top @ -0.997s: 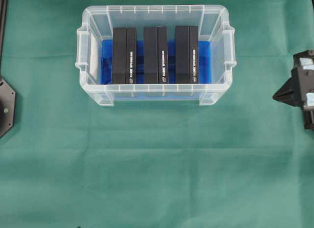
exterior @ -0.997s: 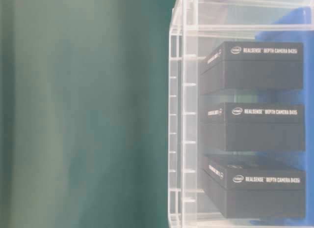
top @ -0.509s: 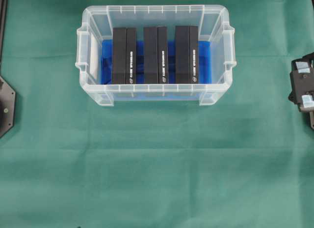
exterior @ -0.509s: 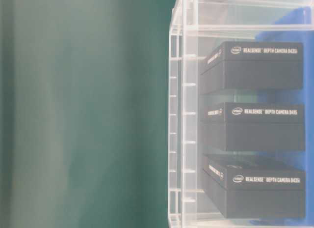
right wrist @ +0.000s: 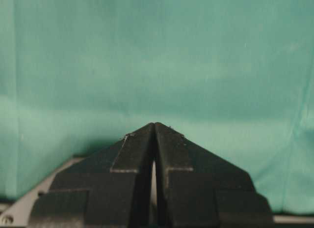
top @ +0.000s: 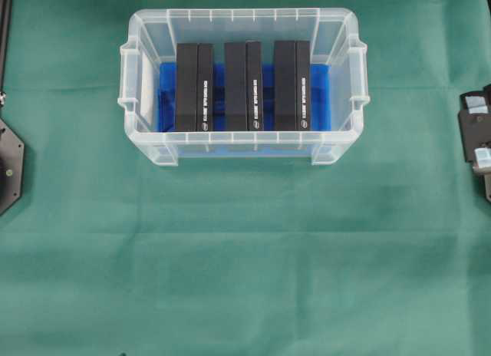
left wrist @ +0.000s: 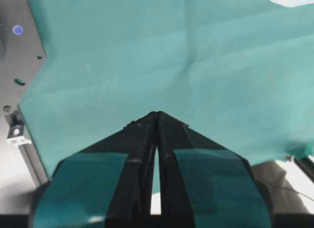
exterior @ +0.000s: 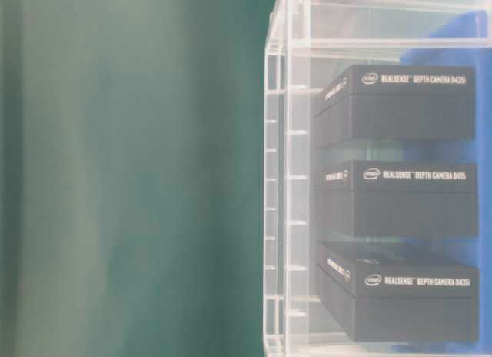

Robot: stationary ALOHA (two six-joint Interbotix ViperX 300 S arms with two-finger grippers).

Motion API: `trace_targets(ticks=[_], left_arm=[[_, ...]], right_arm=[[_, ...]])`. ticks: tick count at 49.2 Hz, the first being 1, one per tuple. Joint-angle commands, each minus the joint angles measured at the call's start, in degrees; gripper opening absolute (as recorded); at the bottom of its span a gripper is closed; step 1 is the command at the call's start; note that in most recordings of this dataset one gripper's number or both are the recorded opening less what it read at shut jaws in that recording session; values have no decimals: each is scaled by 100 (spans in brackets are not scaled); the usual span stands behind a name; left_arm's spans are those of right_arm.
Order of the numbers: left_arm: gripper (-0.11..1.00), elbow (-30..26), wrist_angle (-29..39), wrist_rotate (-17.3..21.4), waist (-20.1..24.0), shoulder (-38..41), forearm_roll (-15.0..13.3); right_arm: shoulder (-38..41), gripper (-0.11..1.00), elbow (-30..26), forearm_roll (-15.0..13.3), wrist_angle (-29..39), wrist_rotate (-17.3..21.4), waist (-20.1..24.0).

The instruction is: Take the box out of the case with the left arm.

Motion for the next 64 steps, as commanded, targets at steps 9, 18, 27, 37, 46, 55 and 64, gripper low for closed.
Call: trace_targets(ticks=[9,18,27,37,46,55,64], left_arm=[[1,-149,9,290,606,44,26],[1,-202,18,1081,1345,220,18],[1,-281,272,1644,2021,448,0],[1,-308,308,2030,2373,501,-35],[1,-308,308,2048,2452,519,-35],[1,-299,299,2013,2452,501,-35],[1,-272,-334,2188,2584,439,79]], right_arm=[[-290,1,-193,18,598,18,0],[-589,1,-255,18,1020,18,0],[-853,1,-334,18,1406,18,0],[-1020,1,-387,18,1740,18,0],[-1028,1,-396,18,1898,18,0],[-1028,1,-396,18,1898,18,0],[-1028,1,-396,18,1898,18,0]])
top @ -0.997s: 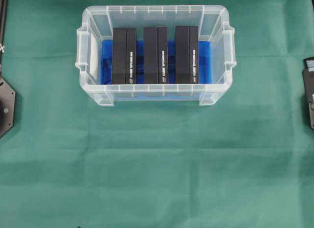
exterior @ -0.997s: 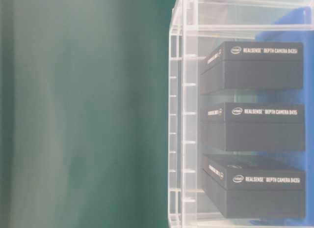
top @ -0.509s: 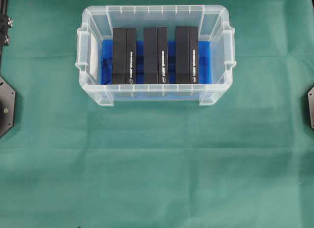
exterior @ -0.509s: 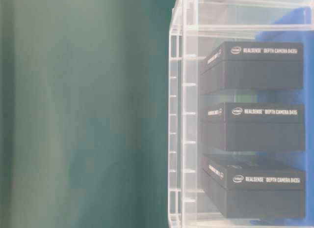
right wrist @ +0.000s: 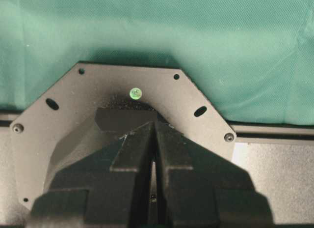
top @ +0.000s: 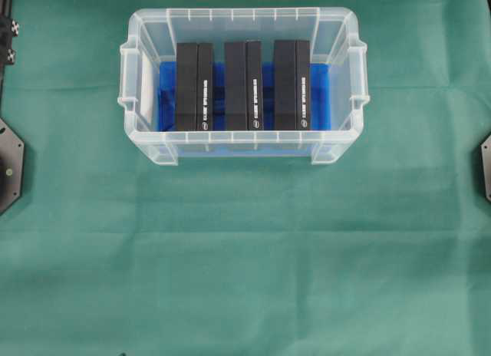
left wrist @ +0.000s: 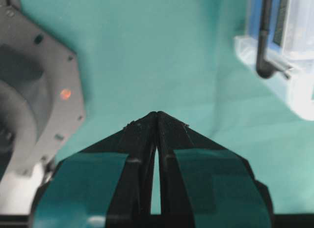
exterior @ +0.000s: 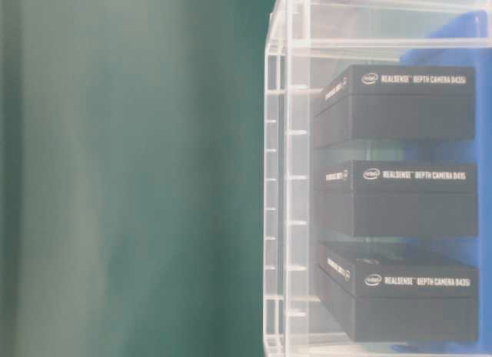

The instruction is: Take the box out of the case with the left arm.

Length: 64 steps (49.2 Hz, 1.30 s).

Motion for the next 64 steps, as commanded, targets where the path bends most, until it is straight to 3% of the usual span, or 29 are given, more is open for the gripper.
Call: trace_targets(ticks=[1,8,22,37,44,50,60,64], left_arm=[[1,-97,-448,123,123,-44,53],[1,-26,-791,492,18,-237,-105],[1,-105,475,352,97,35,-97],[1,-185,483,352,105,220,-105],[8,-158,554,334,105,193,-114],[29,-141,598,334,105,246,-141],[85,-141,615,334,97,264,-149],[98,-141,615,334,105,272,-149]], right_arm=[[26,1,-149,9,18,9,0],[26,1,-141,9,9,9,0],[26,1,-141,9,9,9,0],[26,1,-149,9,9,9,-9],[26,1,-149,9,18,9,0],[26,1,-141,9,9,9,0],[26,1,-141,9,9,9,0],[26,1,-141,9,9,9,0]])
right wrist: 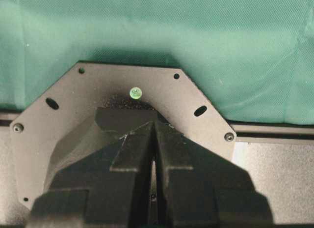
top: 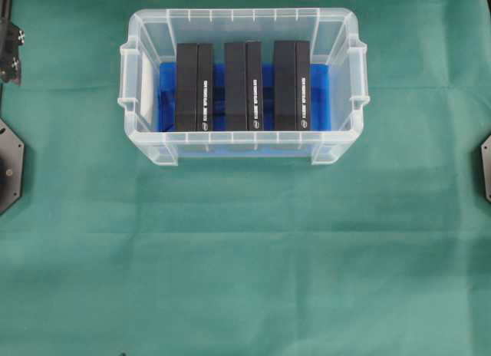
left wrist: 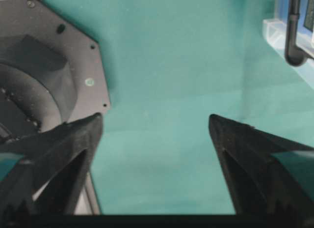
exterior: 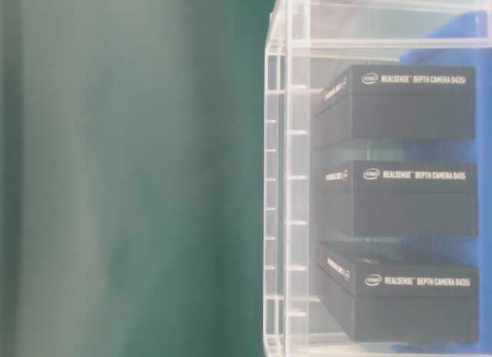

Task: Take the box out of the case with the left arm.
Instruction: 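Swing the left gripper over the middle black RealSense box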

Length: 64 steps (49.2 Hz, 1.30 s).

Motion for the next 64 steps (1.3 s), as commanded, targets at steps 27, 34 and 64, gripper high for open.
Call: trace_targets(ticks=[27,34,64], left_arm=[[97,-105,-26,-123,-9,0,0],[97,-141,-114,-334,-97,70,0],[97,-1767,-580,-976,-826,2048,35]], right_arm=[[26,1,-141,9,0,9,0],[26,1,-141,9,9,9,0],[26,1,-141,9,0,9,0]])
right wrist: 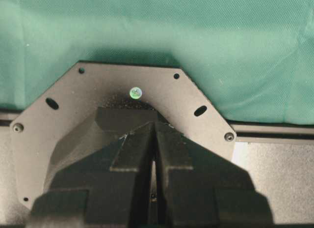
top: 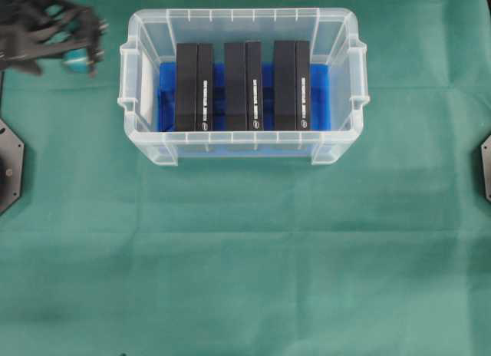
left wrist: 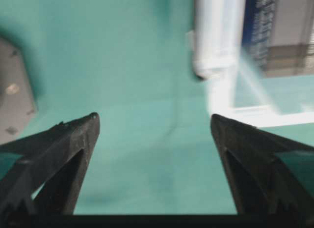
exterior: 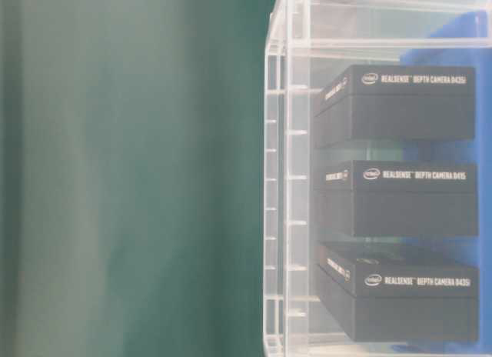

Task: Take the box out of the case with the left arm.
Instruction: 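Swing the left gripper over the middle black RealSense box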

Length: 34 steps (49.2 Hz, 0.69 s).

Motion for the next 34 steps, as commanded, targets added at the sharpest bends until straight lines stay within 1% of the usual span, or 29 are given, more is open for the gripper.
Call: trace_targets(ticks=[1,11,18,34], left_arm=[[97,-554,-18,-35,-114,334,26],[97,-1512,-18,-264,-316,1187,26],[97,-2048,-18,-439,-422,1705,26],[97,-3076,-53,-501,-589,2707,26]], right_arm=[[18,1,-132,9,0,18,0],[18,1,-141,9,9,18,0],[18,1,-132,9,0,18,0],[18,1,-132,9,0,18,0]])
